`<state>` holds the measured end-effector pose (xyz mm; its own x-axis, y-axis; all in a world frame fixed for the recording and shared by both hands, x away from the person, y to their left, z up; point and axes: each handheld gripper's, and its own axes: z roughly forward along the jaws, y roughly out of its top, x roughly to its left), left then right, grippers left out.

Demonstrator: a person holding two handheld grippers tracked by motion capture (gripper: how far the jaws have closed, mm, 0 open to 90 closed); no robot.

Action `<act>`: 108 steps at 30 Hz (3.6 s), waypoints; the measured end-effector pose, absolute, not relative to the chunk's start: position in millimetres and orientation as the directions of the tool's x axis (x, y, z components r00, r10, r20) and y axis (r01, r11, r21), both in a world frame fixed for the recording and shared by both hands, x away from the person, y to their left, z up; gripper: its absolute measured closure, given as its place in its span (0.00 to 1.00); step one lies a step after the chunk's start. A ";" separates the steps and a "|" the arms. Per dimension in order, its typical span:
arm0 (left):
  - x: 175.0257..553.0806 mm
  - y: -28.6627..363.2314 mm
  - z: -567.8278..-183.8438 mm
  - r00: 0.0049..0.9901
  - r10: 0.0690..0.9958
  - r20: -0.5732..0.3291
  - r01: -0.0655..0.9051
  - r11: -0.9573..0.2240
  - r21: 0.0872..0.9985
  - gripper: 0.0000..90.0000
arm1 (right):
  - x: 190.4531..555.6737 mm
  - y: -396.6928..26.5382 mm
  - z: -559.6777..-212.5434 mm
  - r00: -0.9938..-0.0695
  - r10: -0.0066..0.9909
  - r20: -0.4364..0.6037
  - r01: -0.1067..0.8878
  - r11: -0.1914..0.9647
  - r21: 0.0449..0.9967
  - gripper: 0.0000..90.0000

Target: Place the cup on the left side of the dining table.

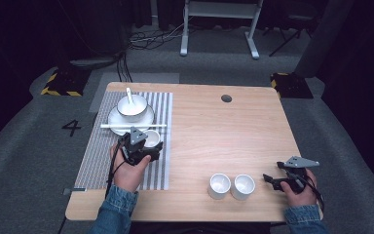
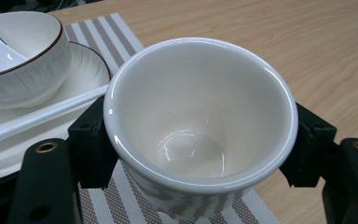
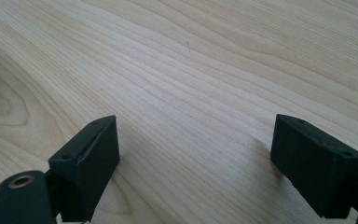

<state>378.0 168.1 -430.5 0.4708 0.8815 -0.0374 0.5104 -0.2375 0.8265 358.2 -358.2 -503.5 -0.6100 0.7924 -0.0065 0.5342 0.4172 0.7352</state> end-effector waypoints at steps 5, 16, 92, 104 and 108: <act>391.7 170.9 -441.4 0.442 0.897 -0.008 0.532 -0.255 0.808 0.29 | 358.3 -358.3 -503.5 -0.610 0.793 -0.006 0.535 0.417 0.735 0.17; 405.7 174.6 -464.8 0.410 0.912 -0.020 0.569 -0.239 0.787 0.29 | 358.3 -358.3 -503.5 -0.610 0.793 -0.006 0.535 0.417 0.735 0.17; 332.8 197.6 -420.2 0.394 0.919 0.032 0.537 -0.258 0.803 0.24 | 358.3 -358.2 -503.5 -0.614 0.789 -0.004 0.533 0.419 0.735 0.17; 313.7 220.4 -419.1 0.399 0.915 0.053 0.519 -0.273 0.810 0.22 | 358.3 -358.2 -503.5 -0.614 0.789 -0.004 0.534 0.419 0.735 0.17; 305.8 227.9 -422.8 0.407 0.913 0.040 0.521 -0.268 0.810 0.22 | 358.3 -358.2 -503.5 -0.614 0.789 -0.004 0.533 0.419 0.735 0.17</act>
<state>305.8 227.9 -422.8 0.4070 0.9126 0.0404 0.5212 -0.2683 0.8101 358.3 -358.2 -503.5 -0.6141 0.7892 -0.0042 0.5333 0.4189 0.7349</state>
